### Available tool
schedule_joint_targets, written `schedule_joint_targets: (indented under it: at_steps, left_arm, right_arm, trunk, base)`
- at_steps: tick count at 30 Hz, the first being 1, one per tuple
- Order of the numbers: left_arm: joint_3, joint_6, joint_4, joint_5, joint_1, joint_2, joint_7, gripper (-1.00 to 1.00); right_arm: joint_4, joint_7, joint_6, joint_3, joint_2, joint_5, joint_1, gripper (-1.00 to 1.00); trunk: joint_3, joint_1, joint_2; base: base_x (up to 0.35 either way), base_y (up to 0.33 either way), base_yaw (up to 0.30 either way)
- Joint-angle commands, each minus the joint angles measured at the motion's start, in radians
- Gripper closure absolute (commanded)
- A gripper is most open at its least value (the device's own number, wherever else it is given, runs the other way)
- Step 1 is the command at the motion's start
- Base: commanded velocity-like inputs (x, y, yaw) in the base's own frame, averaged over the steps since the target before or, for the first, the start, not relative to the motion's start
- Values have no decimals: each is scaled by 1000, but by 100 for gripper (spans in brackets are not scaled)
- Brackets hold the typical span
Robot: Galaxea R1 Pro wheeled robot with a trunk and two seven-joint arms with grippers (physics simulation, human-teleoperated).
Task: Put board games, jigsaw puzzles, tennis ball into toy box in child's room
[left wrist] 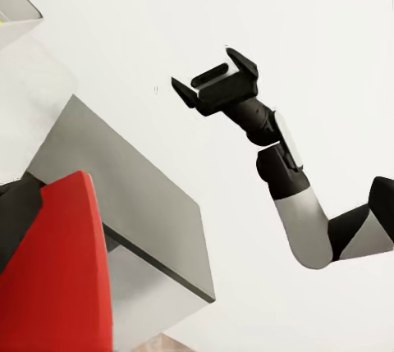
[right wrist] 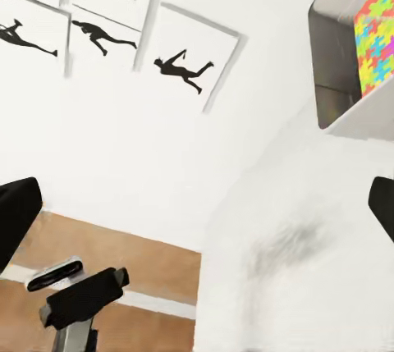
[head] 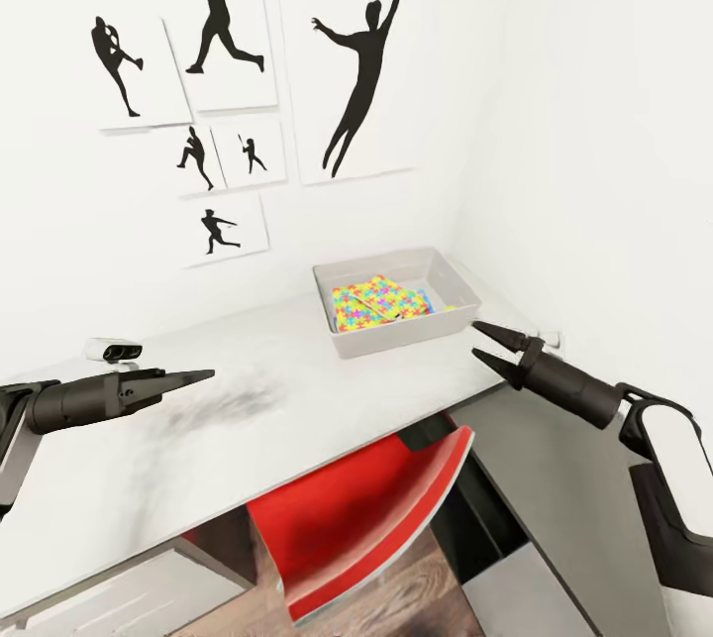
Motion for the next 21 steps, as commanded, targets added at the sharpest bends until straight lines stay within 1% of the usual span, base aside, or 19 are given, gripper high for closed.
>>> schedule_joint_targets:
  at_steps: [1,2,3,4,5,7,8,10,13,16,21]
  left_arm:
    - [0,11,0,0,-1,0,-4,-100]
    - [0,11,0,0,-1,0,-4,-100]
    - [0,11,0,0,-1,0,-4,-100]
    - [0,11,0,0,-1,0,-4,-100]
    - [0,11,0,0,-1,0,-4,-100]
    - [0,11,0,0,-1,0,-4,-100]
    - [-1,11,0,0,-1,0,-4,-100]
    - [-2,11,0,-1,-1,-1,-4,-100]
    - [-2,11,0,-2,-1,-2,-4,-100]
    - [-2,11,0,-3,0,-1,-4,-100]
    - [0,11,-3,-2,9,1,-4,-100]
  right_arm:
    - [0,81,4,-3,3,12,29,-100]
    - [-1,113,4,-4,4,12,45,-100]
    - [-1,171,4,-5,6,12,79,-100]
    - [-1,198,4,-5,6,13,96,-100]
    - [-1,247,4,-6,7,13,130,-100]
    - [-1,289,3,-7,8,14,163,-100]
    - [-1,322,1,-10,9,16,194,-100]
    - [-1,356,-8,-17,10,17,231,-100]
    - [-1,380,-39,-22,11,20,258,-100]
    - [-1,389,-58,-24,10,23,267,-100]
    - [-1,407,-68,-24,9,25,272,-100]
  trunk:
    - [0,0,-2]
    - [1,0,-2]
    - [3,0,-2]
    - [5,0,-2]
    - [6,0,-2]
    - [9,0,-2]
    - [11,0,-2]
    - [14,0,-2]
    - [19,0,-2]
    - [24,0,-2]
    - [32,0,-2]
  base:
    - [-183,17,0]
    - [-164,13,0]
    - [-109,9,0]
    - [-87,7,0]
    - [-56,4,0]
    - [-40,3,0]
    - [-23,2,0]
    - [-15,1,0]
    - [-6,0,0]
    - [-16,0,0]
    - [-75,0,0]
